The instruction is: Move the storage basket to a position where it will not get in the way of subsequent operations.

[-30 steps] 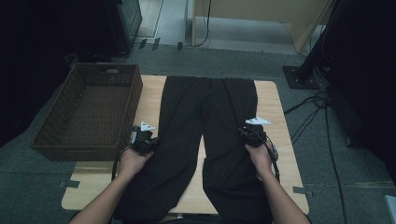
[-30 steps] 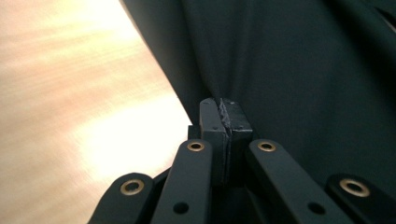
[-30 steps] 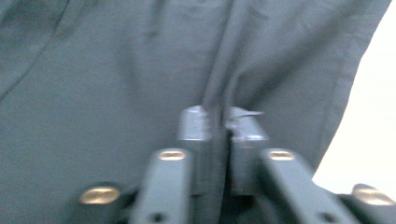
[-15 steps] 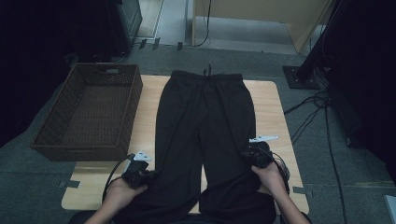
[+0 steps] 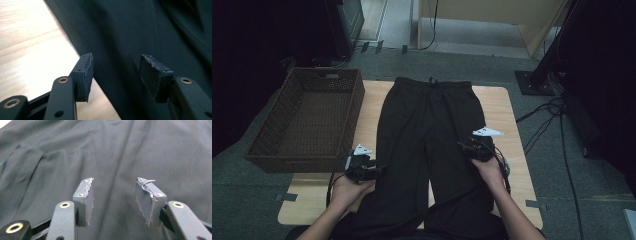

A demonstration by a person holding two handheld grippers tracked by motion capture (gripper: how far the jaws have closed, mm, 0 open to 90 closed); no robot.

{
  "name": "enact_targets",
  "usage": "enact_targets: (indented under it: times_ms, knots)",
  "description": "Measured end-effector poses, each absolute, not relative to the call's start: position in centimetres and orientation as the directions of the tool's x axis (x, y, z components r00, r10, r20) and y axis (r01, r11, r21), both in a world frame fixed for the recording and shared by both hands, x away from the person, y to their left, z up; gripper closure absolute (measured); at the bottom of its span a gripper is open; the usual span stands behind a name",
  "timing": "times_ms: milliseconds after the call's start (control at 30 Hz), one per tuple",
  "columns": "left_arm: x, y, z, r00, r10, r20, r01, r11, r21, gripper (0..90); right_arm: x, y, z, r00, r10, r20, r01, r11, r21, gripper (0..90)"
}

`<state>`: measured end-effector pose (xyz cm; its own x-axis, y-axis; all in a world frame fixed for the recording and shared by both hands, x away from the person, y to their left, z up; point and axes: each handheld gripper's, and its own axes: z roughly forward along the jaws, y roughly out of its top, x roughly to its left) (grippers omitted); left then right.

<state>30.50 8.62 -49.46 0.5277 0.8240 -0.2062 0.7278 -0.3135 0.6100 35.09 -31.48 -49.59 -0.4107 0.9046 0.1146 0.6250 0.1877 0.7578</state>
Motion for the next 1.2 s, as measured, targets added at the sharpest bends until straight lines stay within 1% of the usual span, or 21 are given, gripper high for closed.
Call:
enact_targets:
  times_ms: [167,267,367,433,500,600,633,667,733,900,1033,1067,1133,1200]
  knots:
    - [32.0,7.7,-50.0,0.528,0.835,-0.151,0.710,-0.337,0.618,44.2,37.3,-30.7,-50.4,-0.389,0.918,0.075,0.625,0.203,0.754,48.2]
    - [32.9,7.6,-50.2,0.509,0.846,-0.156,0.710,-0.311,0.632,44.2,38.1,-30.2,-50.9,-0.377,0.926,0.037,0.626,0.225,0.746,48.9]
    - [33.2,7.5,-50.2,0.501,0.853,-0.150,0.709,-0.305,0.636,47.8,38.5,-30.0,-51.6,-0.374,0.927,0.023,0.648,0.243,0.722,50.8]
    - [33.1,7.4,-50.2,0.504,0.856,-0.115,0.696,-0.324,0.641,55.1,38.4,-30.1,-51.8,-0.359,0.933,0.031,0.634,0.219,0.741,54.8]
    - [33.0,7.5,-50.4,0.514,0.853,-0.094,0.680,-0.339,0.651,65.3,38.2,-30.2,-52.0,-0.354,0.935,0.029,0.623,0.213,0.753,58.6]
    - [32.6,7.4,-50.4,0.524,0.846,-0.101,0.678,-0.343,0.650,80.9,37.9,-30.2,-52.0,-0.351,0.936,0.025,0.619,0.212,0.757,72.8]
    - [32.4,7.4,-50.3,0.534,0.840,-0.098,0.678,-0.357,0.643,84.2,37.6,-30.1,-51.9,-0.348,0.937,0.025,0.622,0.210,0.755,78.4]
    - [32.2,7.3,-50.3,0.541,0.834,-0.106,0.680,-0.361,0.638,86.3,37.4,-30.1,-51.9,-0.351,0.936,0.021,0.621,0.216,0.754,82.0]
    - [31.5,7.4,-50.1,0.558,0.821,-0.124,0.690,-0.375,0.619,88.7,36.8,-30.1,-51.8,-0.356,0.934,0.017,0.628,0.225,0.745,87.2]
    - [28.7,7.9,-49.4,0.586,0.784,-0.204,0.710,-0.377,0.594,89.0,34.4,-30.6,-51.3,-0.391,0.920,0.031,0.654,0.254,0.713,87.6]
    - [26.9,8.3,-49.2,0.593,0.772,-0.230,0.713,-0.371,0.594,87.2,32.7,-31.4,-51.1,-0.410,0.906,0.104,0.685,0.231,0.691,86.8]
    - [26.8,8.4,-49.2,0.589,0.773,-0.235,0.713,-0.360,0.602,84.1,32.5,-31.5,-51.1,-0.414,0.903,0.119,0.688,0.225,0.690,85.5]
    - [26.9,8.6,-49.0,0.583,0.776,-0.241,0.700,-0.329,0.634,73.7,32.5,-31.8,-51.1,-0.420,0.894,0.158,0.688,0.200,0.698,79.7]
    - [27.1,8.6,-48.9,0.564,0.792,-0.233,0.697,-0.305,0.649,59.4,32.6,-31.9,-51.0,-0.420,0.887,0.194,0.682,0.167,0.712,70.7]
